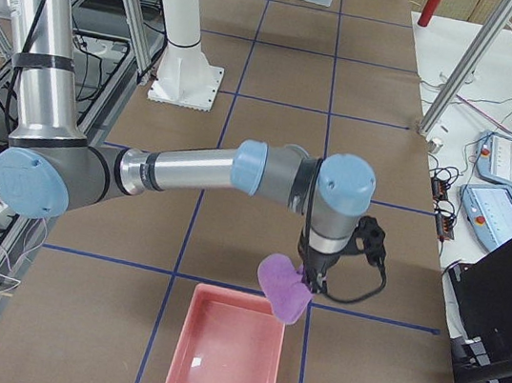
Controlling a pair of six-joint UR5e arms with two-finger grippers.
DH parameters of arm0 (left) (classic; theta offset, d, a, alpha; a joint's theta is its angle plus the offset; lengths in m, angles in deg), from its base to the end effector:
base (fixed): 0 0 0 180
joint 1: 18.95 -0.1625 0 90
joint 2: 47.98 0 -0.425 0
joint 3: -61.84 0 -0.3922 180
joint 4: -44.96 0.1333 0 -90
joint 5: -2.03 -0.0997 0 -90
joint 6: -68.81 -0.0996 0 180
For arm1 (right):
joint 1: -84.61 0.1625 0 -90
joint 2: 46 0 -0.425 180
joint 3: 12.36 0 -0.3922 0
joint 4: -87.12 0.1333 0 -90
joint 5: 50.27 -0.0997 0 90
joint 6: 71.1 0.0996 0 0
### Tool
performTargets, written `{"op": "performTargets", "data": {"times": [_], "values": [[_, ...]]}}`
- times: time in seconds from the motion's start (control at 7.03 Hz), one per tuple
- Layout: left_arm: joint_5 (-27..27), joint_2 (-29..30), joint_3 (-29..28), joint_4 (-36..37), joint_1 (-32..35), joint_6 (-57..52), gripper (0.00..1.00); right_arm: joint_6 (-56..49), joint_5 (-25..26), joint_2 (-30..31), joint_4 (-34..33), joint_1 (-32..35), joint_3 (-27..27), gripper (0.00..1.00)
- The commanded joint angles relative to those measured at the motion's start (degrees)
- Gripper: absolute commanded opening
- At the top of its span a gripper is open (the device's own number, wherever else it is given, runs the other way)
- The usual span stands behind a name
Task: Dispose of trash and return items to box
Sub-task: 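Carry the purple cloth with the right gripper over the pink tray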
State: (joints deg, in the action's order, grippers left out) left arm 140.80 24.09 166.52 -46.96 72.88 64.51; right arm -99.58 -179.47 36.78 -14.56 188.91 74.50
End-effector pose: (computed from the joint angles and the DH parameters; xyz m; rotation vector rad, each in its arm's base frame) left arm -0.0698 -0.3568 0.6570 0.0237 0.8511 0.0306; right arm 0.1999 -0.4993 0.6459 0.1307 -0.6836 -0.1921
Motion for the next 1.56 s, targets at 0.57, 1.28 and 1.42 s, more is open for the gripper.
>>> {"op": "performTargets", "data": {"times": [0.57,1.28,1.42], "values": [[0.1,0.1,0.3,-0.2,0.0,0.0,0.98,-0.1,-0.8,18.3,14.7,0.8,6.9,0.0],[0.1,0.2,0.3,-0.2,0.0,0.1,0.98,-0.4,-0.4,17.8,13.7,-0.6,3.4,0.0],[0.1,0.2,0.4,-0.3,0.0,0.1,0.98,-0.2,-0.7,17.8,14.3,-1.4,2.4,0.0]]}}
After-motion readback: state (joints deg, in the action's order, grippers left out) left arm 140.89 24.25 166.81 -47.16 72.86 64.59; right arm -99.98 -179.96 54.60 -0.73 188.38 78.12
